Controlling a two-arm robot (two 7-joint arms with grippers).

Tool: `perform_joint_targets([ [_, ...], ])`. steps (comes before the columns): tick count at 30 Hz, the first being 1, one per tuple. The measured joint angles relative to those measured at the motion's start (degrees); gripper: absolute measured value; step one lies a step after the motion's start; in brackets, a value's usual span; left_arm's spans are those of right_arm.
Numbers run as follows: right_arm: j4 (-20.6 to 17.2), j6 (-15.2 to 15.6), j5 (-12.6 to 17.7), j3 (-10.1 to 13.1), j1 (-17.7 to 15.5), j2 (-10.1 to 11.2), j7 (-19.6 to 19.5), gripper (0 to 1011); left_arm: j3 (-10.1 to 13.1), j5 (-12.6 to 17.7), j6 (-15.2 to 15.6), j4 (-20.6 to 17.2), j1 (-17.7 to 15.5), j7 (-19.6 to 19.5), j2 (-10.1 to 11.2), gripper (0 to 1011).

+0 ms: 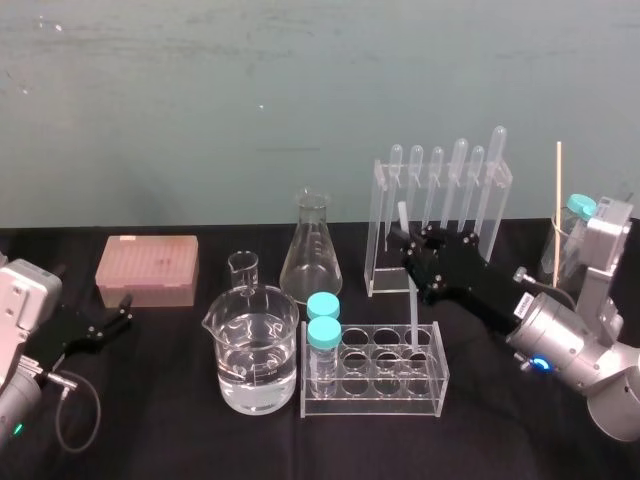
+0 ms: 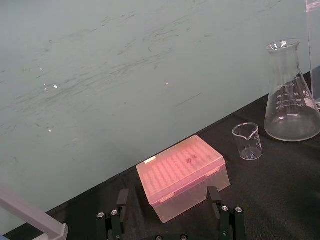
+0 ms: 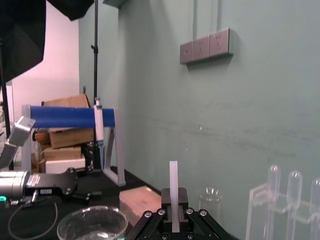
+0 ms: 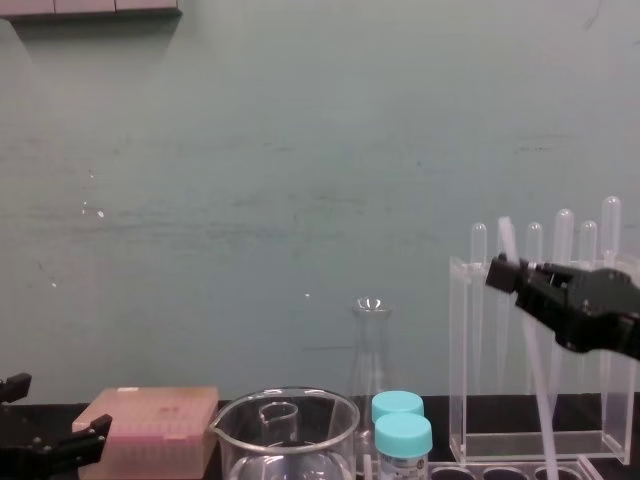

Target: Pick up the stirring rod with one hand, then place it down.

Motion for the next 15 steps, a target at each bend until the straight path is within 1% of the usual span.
perform_joint_targets([
  [10,3.51,0.76,-1.92,-1.73,1.47,-0.23,0.15,66,0.00,0.00,0.00,0.00,0.00,0.00,0.00,1000],
  [15,4.54,1.59,-2.99,-2.40,1.89,-0.23,-0.35,67,0.00,0.00,0.00,0.00,0.00,0.00,0.00,1000],
])
